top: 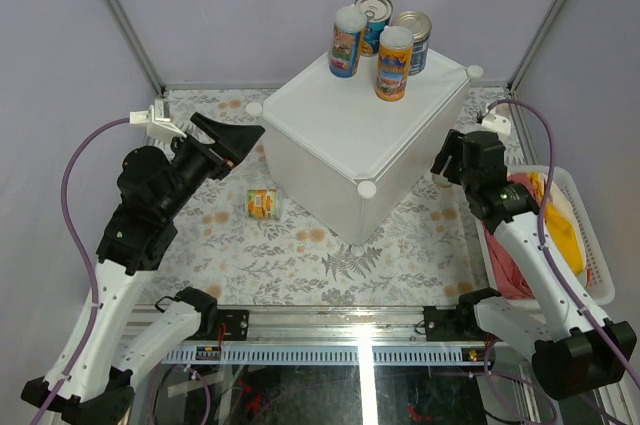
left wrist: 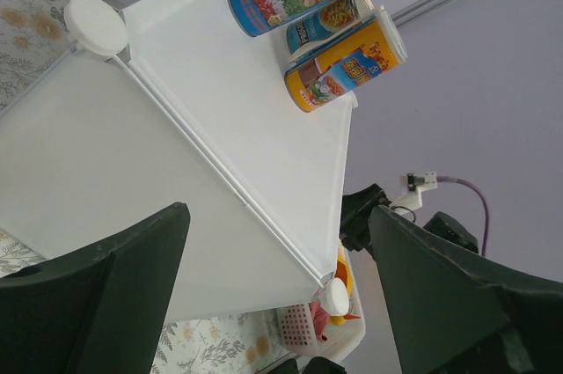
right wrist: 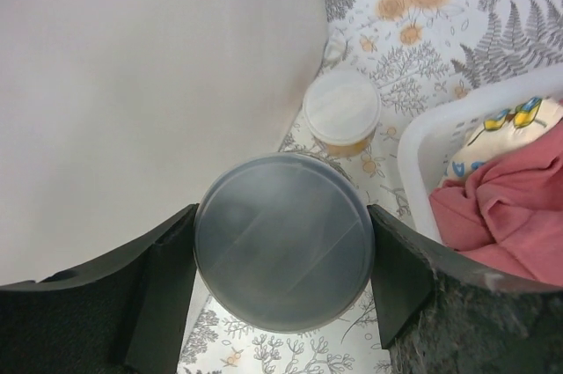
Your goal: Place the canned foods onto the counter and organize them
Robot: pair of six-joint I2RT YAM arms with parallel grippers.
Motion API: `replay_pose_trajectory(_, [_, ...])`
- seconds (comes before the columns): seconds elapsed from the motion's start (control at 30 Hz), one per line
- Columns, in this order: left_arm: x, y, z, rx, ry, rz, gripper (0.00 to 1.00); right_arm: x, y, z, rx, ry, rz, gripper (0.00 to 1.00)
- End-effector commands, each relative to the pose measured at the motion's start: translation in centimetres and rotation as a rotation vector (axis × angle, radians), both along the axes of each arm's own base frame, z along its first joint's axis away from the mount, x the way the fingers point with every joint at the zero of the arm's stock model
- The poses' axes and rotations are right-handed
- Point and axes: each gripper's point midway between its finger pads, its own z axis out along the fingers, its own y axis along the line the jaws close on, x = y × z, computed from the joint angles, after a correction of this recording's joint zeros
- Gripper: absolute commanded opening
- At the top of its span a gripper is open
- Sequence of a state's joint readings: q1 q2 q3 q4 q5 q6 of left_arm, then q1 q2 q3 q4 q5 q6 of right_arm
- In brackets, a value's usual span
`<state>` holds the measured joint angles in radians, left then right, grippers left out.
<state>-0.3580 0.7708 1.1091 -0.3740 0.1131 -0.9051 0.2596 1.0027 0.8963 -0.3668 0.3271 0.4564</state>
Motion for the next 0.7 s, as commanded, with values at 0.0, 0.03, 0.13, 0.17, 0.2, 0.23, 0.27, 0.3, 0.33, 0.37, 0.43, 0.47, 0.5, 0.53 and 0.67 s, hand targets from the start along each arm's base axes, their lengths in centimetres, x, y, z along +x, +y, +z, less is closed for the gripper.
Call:
replay_pose_trajectory(0.0, [-0.4, -0.1, 1.2, -0.022, -0.042, -0.019, 0.83, 0.5, 0.2, 7.6, 0.011, -0.156, 0.033, 0.00])
replay_pose_trajectory(0.03, [-0.4, -0.1, 1.2, -0.023, -0.044, -0.020, 0.83, 0.4, 0.1, 8.3, 0.008, -0.164, 0.037, 0.00])
replay_pose_trajectory(0.13, [-0.4, -0.2, 1.1, -0.027, -0.040, -0.022, 0.83, 0.0, 0.0, 12.0, -0.006, -0.208, 0.054, 0.00])
replay_pose_trajectory(0.17, [-0.4, -0.2, 1.0, -0.028, -0.040, -0.022, 0.83, -0.1, 0.1, 12.7, -0.007, -0.217, 0.059, 0.00])
replay_pose_trajectory(0.2, [-0.4, -0.1, 1.0, -0.029, -0.040, -0.020, 0.83, -0.1, 0.1, 13.5, -0.008, -0.229, 0.064, 0.00])
replay_pose_trajectory(0.23, [-0.4, -0.2, 1.0, -0.030, -0.040, -0.020, 0.83, -0.1, 0.1, 14.3, -0.007, -0.241, 0.068, 0.00])
replay_pose_trajectory(0.27, [-0.4, -0.2, 1.0, -0.032, -0.040, -0.021, 0.83, -0.1, 0.2, 15.0, -0.007, -0.251, 0.073, 0.00])
replay_pose_trajectory(0.3, [-0.4, -0.2, 1.0, -0.034, -0.040, -0.020, 0.83, -0.1, 0.3, 15.7, -0.007, -0.262, 0.079, 0.00])
replay_pose_trajectory(0.33, [-0.4, -0.2, 1.0, -0.036, -0.040, -0.020, 0.83, 0.0, 0.3, 16.5, -0.006, -0.272, 0.085, 0.00])
replay_pose_trajectory(0.37, [-0.4, -0.2, 1.0, -0.036, -0.039, -0.020, 0.83, 0.0, 0.4, 17.2, -0.006, -0.282, 0.090, 0.00])
replay_pose_trajectory(0.43, [-0.4, -0.1, 1.0, -0.037, -0.041, -0.019, 0.83, 0.2, 0.6, 18.4, -0.004, -0.297, 0.100, 0.00])
replay_pose_trajectory(0.47, [-0.4, -0.1, 1.0, -0.036, -0.042, -0.016, 0.83, 0.3, 0.7, 19.0, -0.002, -0.307, 0.107, 0.00])
replay_pose_trajectory(0.5, [-0.4, -0.1, 1.0, -0.036, -0.040, -0.016, 0.83, 0.4, 0.9, 19.6, 0.000, -0.314, 0.115, 0.00])
replay_pose_trajectory(0.53, [-0.4, -0.1, 1.0, -0.038, -0.041, -0.014, 0.83, 0.6, 1.1, 20.1, 0.002, -0.318, 0.125, 0.00])
replay_pose_trajectory(0.67, [-0.3, -0.1, 0.9, -0.035, -0.037, -0.013, 0.83, 1.2, 2.2, 22.0, 0.026, -0.343, 0.170, 0.00])
